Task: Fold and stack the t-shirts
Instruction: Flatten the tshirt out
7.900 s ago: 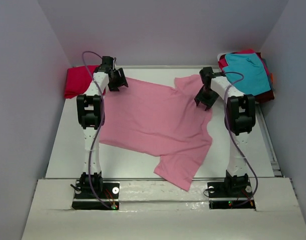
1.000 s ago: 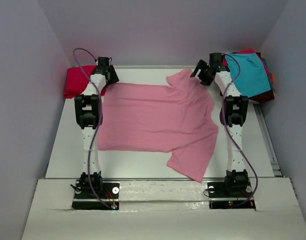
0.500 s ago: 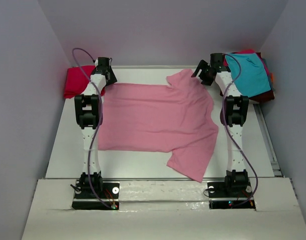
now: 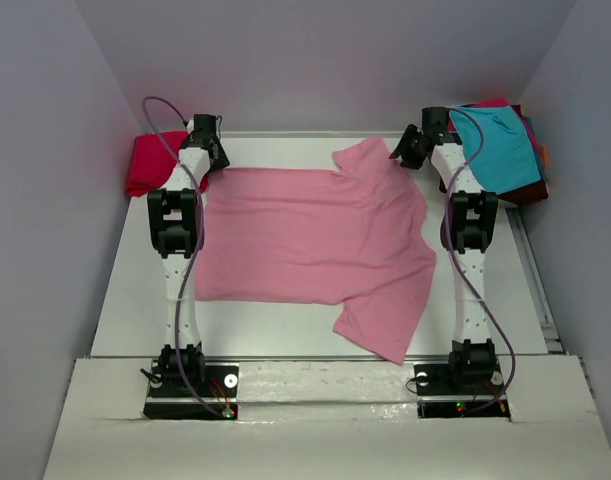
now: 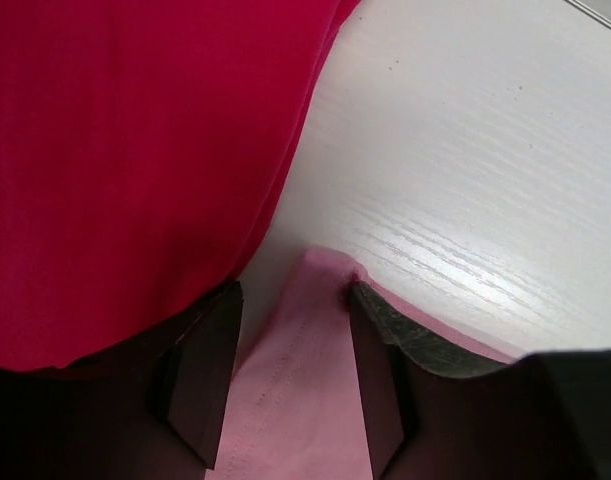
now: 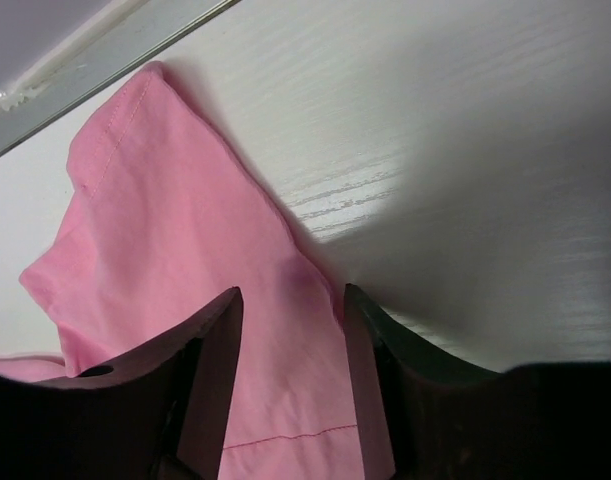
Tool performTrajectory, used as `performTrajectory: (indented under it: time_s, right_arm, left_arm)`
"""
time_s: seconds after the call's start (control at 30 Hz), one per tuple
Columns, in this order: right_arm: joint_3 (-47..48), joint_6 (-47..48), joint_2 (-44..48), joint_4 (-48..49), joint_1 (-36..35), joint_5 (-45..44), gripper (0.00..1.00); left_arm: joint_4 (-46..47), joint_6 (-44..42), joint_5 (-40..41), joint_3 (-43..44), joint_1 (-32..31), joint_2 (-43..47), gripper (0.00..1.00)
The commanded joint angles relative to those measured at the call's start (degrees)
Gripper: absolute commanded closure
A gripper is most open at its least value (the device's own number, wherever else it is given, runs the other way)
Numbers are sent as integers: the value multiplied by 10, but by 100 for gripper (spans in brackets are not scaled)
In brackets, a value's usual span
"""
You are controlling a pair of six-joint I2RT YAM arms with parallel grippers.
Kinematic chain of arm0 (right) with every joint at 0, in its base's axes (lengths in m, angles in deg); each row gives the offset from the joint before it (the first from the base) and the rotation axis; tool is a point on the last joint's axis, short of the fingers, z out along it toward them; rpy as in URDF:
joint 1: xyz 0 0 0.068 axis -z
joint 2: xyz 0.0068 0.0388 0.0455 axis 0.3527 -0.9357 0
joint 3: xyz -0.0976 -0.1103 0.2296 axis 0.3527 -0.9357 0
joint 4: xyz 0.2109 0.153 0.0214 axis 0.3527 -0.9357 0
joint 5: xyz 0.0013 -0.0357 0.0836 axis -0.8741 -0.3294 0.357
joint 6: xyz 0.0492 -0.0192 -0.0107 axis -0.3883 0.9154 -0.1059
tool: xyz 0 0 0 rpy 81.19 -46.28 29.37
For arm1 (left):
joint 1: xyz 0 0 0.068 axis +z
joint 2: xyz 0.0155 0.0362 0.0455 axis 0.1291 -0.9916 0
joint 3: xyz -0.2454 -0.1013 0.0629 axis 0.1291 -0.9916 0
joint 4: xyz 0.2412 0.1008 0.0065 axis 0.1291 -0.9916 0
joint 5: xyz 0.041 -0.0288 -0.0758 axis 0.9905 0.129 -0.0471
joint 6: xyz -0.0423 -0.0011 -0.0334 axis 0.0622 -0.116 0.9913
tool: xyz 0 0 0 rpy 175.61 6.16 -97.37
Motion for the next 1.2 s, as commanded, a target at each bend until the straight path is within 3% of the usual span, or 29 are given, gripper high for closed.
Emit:
performTrajectory:
  time_s: [0.0, 0.17, 0.63, 0.77, 1.17]
  right_arm:
    - [5, 3, -5, 2, 4, 4, 53]
    - [1, 4, -1, 1, 4, 4, 66]
    - [-15, 8, 13, 1, 4, 0, 84]
    - [-13, 7, 18, 1, 4, 1, 93]
    - [-52, 4, 69, -5, 4, -10, 93]
  left_arm:
    - [-11, -3, 5, 13, 6, -2, 47]
    - [-4, -11, -11, 12, 6, 0, 66]
    - [-2, -17, -31, 14, 6, 3, 94]
    - [-4, -18, -30, 8, 6, 9, 94]
    - [-5, -13, -34, -20, 6, 43, 94]
